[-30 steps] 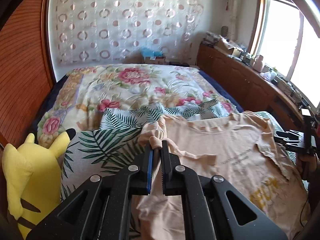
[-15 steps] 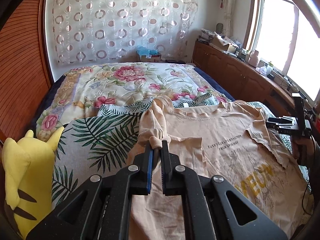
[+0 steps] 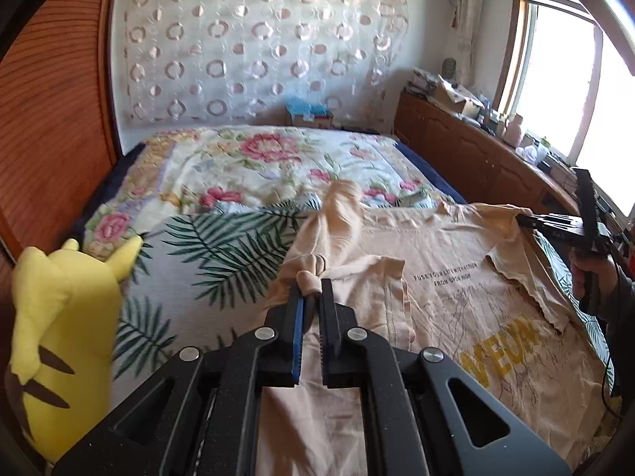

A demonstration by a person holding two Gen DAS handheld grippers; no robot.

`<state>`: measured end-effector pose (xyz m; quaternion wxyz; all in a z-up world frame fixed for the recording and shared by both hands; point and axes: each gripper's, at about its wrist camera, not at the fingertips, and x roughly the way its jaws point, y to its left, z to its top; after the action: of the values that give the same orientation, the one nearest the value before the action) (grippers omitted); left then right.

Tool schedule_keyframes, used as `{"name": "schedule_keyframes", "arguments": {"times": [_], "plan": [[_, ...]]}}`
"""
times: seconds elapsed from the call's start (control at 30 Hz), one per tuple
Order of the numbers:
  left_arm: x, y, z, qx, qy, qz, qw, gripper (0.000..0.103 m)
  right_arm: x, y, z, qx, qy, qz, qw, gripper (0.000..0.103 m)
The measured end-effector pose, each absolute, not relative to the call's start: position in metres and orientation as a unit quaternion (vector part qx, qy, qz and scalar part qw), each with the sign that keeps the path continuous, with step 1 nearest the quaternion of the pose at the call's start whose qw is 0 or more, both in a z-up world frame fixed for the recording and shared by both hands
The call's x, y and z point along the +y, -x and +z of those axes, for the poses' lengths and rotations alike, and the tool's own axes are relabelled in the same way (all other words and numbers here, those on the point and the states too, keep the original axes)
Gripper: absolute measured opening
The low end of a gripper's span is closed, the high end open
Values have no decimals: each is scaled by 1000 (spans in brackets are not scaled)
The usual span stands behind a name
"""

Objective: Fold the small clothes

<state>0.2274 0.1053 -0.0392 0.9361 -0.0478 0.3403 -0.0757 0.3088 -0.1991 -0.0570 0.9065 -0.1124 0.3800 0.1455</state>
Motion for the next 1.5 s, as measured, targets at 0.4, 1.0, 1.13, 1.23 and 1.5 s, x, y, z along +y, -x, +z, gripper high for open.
{"name": "schedule_keyframes", "arguments": {"times": [0.4, 1.0, 1.13, 1.23, 1.5], "plan": [[140, -144, -5, 282, 60, -32, 957, 7, -242, -178, 2, 255, 81, 169, 949, 7], [166, -4, -13, 265, 93, -10, 960, 7, -287, -31, -7, 255, 74, 179, 947, 7], [164, 27, -18, 274, 88, -6, 958, 7, -301, 7, -7, 275, 69, 180, 942, 7], [165, 33, -28, 300, 91, -10, 950, 7, -304, 21, -7, 297, 70, 175, 936, 7], [156, 34, -53, 336, 57, -9, 940, 26, -296, 21, -32, 365, 100, 159, 912, 18]]}}
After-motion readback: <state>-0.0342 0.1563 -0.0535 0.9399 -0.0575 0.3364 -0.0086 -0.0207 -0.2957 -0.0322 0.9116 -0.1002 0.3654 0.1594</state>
